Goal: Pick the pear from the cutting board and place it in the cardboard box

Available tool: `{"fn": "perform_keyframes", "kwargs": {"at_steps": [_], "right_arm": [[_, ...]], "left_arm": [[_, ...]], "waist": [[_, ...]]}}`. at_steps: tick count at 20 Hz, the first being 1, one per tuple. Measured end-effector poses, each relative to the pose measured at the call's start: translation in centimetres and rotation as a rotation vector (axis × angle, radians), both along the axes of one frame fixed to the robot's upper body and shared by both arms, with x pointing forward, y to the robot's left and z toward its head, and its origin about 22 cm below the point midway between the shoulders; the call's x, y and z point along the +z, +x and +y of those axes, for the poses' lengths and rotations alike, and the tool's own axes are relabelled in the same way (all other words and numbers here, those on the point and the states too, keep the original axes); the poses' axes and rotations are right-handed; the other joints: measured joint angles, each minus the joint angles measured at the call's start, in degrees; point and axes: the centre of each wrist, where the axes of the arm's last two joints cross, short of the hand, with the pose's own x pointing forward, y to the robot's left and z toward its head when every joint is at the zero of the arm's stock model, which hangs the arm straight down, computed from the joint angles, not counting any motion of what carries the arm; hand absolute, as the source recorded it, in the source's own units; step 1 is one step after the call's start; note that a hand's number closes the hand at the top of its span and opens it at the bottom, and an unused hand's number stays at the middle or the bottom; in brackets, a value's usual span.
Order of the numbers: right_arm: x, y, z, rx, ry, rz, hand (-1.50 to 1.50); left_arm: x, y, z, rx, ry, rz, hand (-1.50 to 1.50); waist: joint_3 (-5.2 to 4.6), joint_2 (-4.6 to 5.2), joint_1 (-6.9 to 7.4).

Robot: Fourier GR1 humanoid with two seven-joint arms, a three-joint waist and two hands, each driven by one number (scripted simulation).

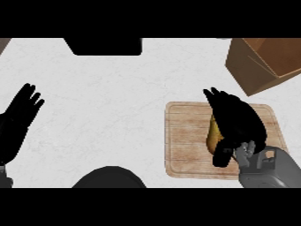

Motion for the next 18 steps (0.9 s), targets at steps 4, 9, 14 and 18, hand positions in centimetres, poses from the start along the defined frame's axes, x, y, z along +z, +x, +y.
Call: {"fn": "perform_keyframes", "kwargs": {"at_steps": [4,9,14,18], "right_arm": [[-0.6,0.2,0.4,-0.013,-0.015,0.014,-1.50],[-1.6,0.2,0.6,-0.034,-0.051,0.028,-1.50],[-2.9,1.0,1.1,-0.049,-0.087,0.055,-1.50],[-3.3,1.1,0.9,-0.055,-0.085,0.075,-1.50]], "left_arm": [[0.4,0.0,-0.2,-0.002,-0.001,0.004,0.00],[0.3,-0.3,0.0,-0.002,0.000,0.011,0.00],[0.5,0.6,-0.2,-0.006,-0.005,0.008,0.00],[-0.6,0.2,-0.2,0.004,-0.003,0.010,0.00]], "waist": [[0.00,-0.01,-0.04],[0.02,0.00,-0.03],[0.02,0.05,-0.07],[0.01,0.04,-0.08]]}}
